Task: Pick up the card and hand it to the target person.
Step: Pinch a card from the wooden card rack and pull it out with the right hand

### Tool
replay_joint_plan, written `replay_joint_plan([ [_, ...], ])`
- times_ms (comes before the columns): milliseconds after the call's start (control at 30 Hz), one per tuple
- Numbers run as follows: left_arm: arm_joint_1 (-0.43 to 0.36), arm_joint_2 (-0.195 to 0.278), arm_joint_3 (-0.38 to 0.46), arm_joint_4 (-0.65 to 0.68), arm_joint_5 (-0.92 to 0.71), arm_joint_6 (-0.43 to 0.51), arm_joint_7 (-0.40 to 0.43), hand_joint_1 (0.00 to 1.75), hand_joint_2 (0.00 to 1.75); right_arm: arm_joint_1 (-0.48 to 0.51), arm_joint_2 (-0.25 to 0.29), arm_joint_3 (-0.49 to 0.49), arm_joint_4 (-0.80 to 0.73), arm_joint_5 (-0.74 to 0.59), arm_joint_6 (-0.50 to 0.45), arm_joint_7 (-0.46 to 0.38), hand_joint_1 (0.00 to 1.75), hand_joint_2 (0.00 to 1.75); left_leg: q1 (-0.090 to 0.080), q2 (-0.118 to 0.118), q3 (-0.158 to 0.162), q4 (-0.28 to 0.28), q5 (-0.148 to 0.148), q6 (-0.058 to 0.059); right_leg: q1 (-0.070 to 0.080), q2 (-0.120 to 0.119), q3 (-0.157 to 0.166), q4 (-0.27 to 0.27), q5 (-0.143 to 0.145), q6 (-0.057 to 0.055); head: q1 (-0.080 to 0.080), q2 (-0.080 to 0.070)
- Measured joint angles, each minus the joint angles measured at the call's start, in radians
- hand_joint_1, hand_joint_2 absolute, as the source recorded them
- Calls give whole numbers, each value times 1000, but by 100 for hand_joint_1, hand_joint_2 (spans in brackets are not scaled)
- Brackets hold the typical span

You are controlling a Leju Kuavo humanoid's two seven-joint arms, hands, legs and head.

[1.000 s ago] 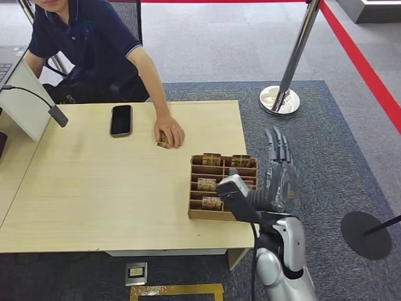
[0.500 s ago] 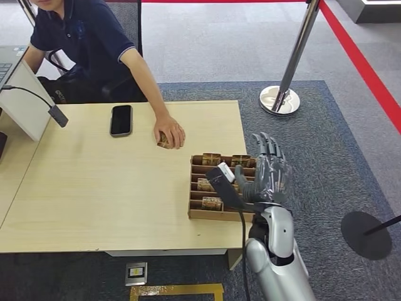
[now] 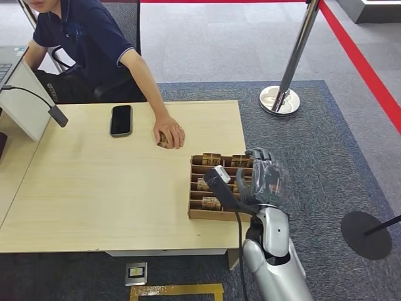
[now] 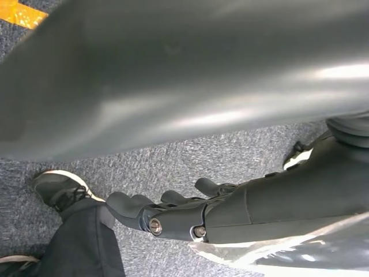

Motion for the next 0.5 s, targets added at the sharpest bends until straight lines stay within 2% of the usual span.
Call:
replay_joint_plan([
  [267,0,0,0,0,-3,0,0,0,0,1,3,-7,22,32,41,25,65,175,0,0,0,0,0,0,0,0,0,0,0,0,0,0],
  [500,0,0,0,0,-4,0,0,0,0,-7,3,-16,64,66,60,64,72,175,0,0,0,0,0,0,0,0,0,0,0,0,0,0],
])
